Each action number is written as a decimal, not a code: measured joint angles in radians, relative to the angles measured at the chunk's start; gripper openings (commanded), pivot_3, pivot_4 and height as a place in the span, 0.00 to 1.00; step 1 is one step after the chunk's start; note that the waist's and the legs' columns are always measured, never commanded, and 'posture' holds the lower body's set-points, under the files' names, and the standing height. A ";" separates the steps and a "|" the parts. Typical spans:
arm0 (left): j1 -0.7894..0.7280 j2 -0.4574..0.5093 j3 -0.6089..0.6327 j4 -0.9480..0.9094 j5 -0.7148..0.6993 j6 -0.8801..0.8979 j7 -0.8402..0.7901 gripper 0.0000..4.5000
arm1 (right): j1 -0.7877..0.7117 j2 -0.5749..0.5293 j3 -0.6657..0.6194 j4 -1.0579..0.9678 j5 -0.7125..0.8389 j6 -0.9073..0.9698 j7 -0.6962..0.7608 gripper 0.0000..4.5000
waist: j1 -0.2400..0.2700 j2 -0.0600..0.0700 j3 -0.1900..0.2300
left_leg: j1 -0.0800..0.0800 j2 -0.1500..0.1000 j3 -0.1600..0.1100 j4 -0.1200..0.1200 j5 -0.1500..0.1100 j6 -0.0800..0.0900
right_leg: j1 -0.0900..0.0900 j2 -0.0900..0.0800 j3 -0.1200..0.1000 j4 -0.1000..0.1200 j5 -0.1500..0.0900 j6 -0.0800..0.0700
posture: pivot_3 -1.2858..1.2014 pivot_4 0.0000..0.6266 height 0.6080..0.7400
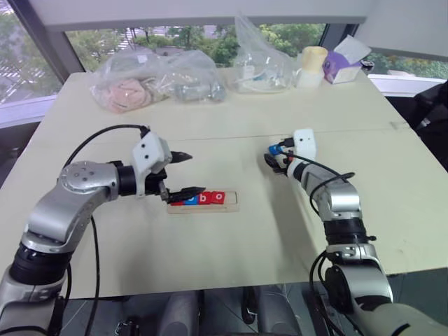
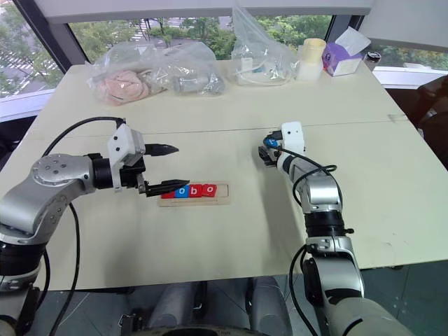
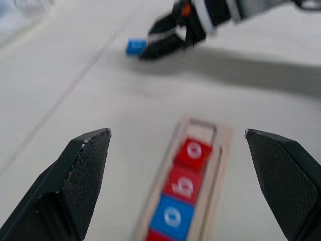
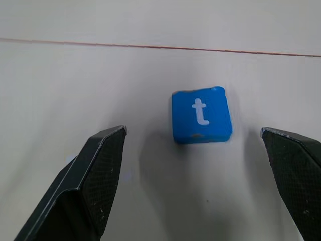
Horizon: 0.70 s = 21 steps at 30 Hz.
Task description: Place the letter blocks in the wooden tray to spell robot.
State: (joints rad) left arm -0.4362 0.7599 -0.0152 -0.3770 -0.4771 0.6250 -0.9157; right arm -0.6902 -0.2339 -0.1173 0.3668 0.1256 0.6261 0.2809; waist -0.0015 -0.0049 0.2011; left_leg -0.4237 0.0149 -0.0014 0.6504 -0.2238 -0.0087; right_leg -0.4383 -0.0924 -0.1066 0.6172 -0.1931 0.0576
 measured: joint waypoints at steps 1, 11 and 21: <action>0.001 -0.001 -0.001 0.002 0.002 -0.001 0.003 1.00 | -0.013 0.001 0.001 0.033 0.000 -0.014 0.000 0.96 | -0.005 0.000 0.000 | 0.000 0.000 0.000 0.000 0.000 0.000 | 0.000 0.000 0.000 0.000 0.000 0.000 | 0.52 0.24 1.00; 0.034 -0.009 -0.002 0.012 0.011 -0.004 0.008 1.00 | -0.100 -0.009 0.012 0.230 -0.025 -0.138 -0.008 0.26 | -0.016 0.000 0.000 | 0.002 0.001 0.000 0.000 0.000 0.000 | 0.000 0.002 0.002 0.002 0.000 0.000 | 0.52 0.24 1.00; 0.077 0.045 -0.014 -0.005 0.031 -0.010 -0.029 1.00 | 0.142 0.037 -0.057 -0.457 0.069 0.344 -0.095 0.26 | -0.007 0.000 0.000 | -0.002 0.002 -0.001 -0.002 0.000 0.000 | -0.004 0.002 0.002 0.002 0.001 -0.003 | 0.52 0.24 1.00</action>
State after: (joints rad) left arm -0.3592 0.8052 -0.0292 -0.3820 -0.4458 0.6146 -0.9452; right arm -0.5483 -0.1966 -0.1748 -0.0902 0.1950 0.9698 0.1861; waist -0.0085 -0.0047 0.2009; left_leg -0.4253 0.0164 -0.0020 0.6484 -0.2238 -0.0086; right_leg -0.4421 -0.0904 -0.1042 0.6195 -0.1922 0.0550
